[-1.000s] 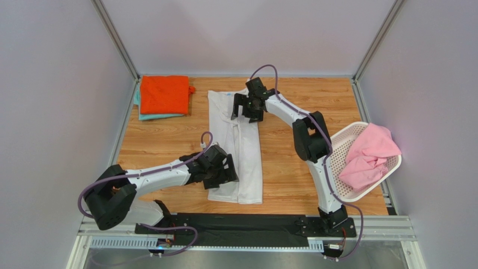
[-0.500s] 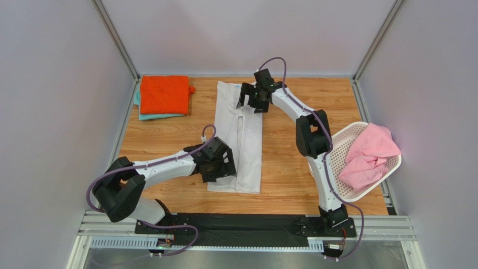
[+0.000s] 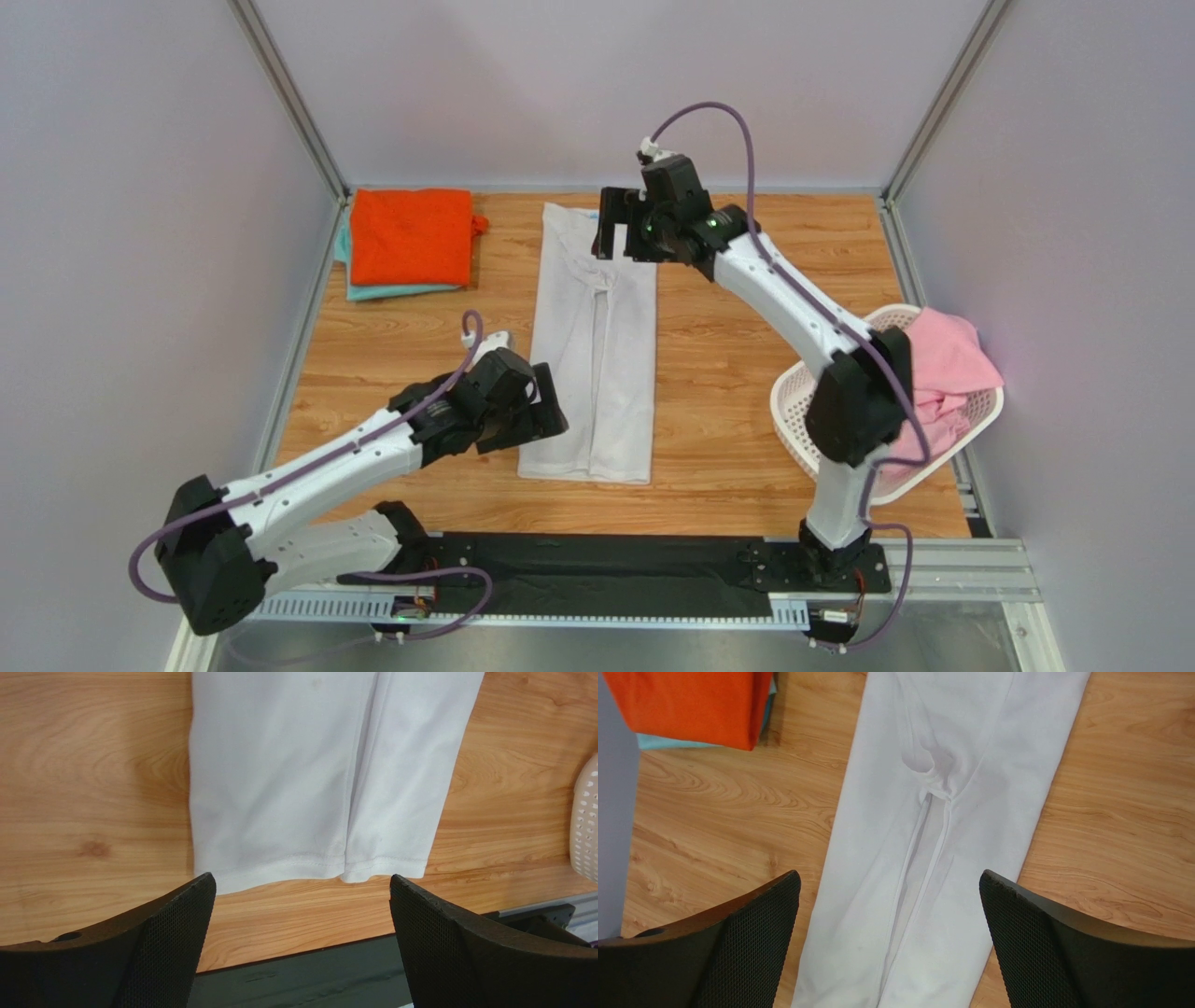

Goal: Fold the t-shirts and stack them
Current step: Fold the tshirt

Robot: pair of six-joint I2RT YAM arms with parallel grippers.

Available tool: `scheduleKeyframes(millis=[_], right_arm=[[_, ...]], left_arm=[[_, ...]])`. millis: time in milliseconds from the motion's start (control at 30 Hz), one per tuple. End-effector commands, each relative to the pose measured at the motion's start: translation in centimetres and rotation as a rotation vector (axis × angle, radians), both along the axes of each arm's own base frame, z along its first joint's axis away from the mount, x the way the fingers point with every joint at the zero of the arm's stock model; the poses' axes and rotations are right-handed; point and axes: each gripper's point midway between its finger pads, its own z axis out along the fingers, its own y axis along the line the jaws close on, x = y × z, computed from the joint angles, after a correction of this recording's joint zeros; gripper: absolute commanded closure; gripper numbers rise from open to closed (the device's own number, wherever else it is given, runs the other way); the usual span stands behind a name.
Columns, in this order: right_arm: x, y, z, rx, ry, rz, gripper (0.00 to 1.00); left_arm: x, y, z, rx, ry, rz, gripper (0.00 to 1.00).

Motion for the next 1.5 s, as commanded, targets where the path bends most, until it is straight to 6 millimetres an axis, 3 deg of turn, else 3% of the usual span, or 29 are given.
scheduleKeyframes(millis=[0, 67, 100, 133, 167, 200, 233, 333, 367, 500, 667, 800, 1067, 1167, 1267, 1367, 1467], right_arm=[[-4.0, -3.3, 4.2, -0.088, -0.182, -0.110, 0.00], [-6.5, -3.4, 4.7, -0.032, -0.188, -0.116, 0.00], [-8.8, -4.2, 7.3, 0.034, -0.231, -0.123, 0.00], [-11.0, -4.7, 4.3, 0.004, -0.195, -0.105, 0.00], [-12.9, -3.9, 4.7, 0.032, -0.238, -0.059, 0.00], [-14.7, -4.3, 6.5, 0.076, -0.288, -0.041, 0.00], [-16.4, -4.7, 4.4, 0.068, -0.267, -0.020, 0.00], [-20.4, -4.0, 3.6, 0.141, -0.252, 0.104, 0.00], [-21.7, -4.2, 1.5, 0.131, -0.204, 0.135, 0.00], [-26.2, -4.0, -3.3, 0.090, -0.078, 0.242, 0.00], [-31.1, -3.5, -10.0, -0.039, 0.106, 0.315, 0.00], [-32.0, -3.7, -13.0, -0.114, 0.154, 0.304, 0.00], [-32.1, -3.2, -15.8, -0.192, 0.209, 0.319, 0.02], [-32.2, -3.0, -16.4, -0.203, 0.227, 0.323, 0.05], [-32.2, -2.9, -16.8, -0.204, 0.237, 0.318, 0.06], [-32.3, -3.0, -17.3, -0.214, 0.247, 0.318, 0.08], [-32.4, -2.8, -17.7, -0.218, 0.262, 0.319, 0.13]], left_arm=[[-0.7, 4.1, 0.6, 0.117, -0.049, 0.052, 0.00], [-1.7, 6.1, -0.2, 0.164, -0.033, 0.096, 0.00], [-1.7, 6.9, 0.1, 0.164, -0.058, 0.120, 0.00], [-1.9, 7.5, 0.0, 0.166, -0.059, 0.145, 0.00], [-2.5, 8.4, -0.7, 0.191, -0.050, 0.156, 0.00], [-2.5, 8.8, -0.5, 0.182, -0.070, 0.163, 0.00], [-2.7, 9.2, -0.7, 0.189, -0.069, 0.171, 0.00], [-2.7, 9.2, -0.4, 0.174, -0.100, 0.150, 0.00], [-2.7, 9.2, -0.4, 0.176, -0.104, 0.138, 0.00], [-2.8, 9.0, -0.7, 0.170, -0.103, 0.121, 0.00], [-3.0, 6.3, -2.1, 0.077, -0.084, 0.026, 0.01], [-3.1, 4.2, -2.5, -0.011, -0.086, -0.035, 0.03], [-3.6, 3.7, -4.5, -0.025, -0.048, -0.052, 0.05], [-3.8, 3.2, -5.2, -0.035, -0.021, -0.064, 0.12], [-4.2, 2.7, -5.9, -0.036, 0.016, -0.082, 0.30], [-4.5, 2.6, -6.7, -0.023, 0.050, -0.090, 0.40], [-4.5, 2.7, -7.3, -0.006, 0.069, -0.078, 0.44]])
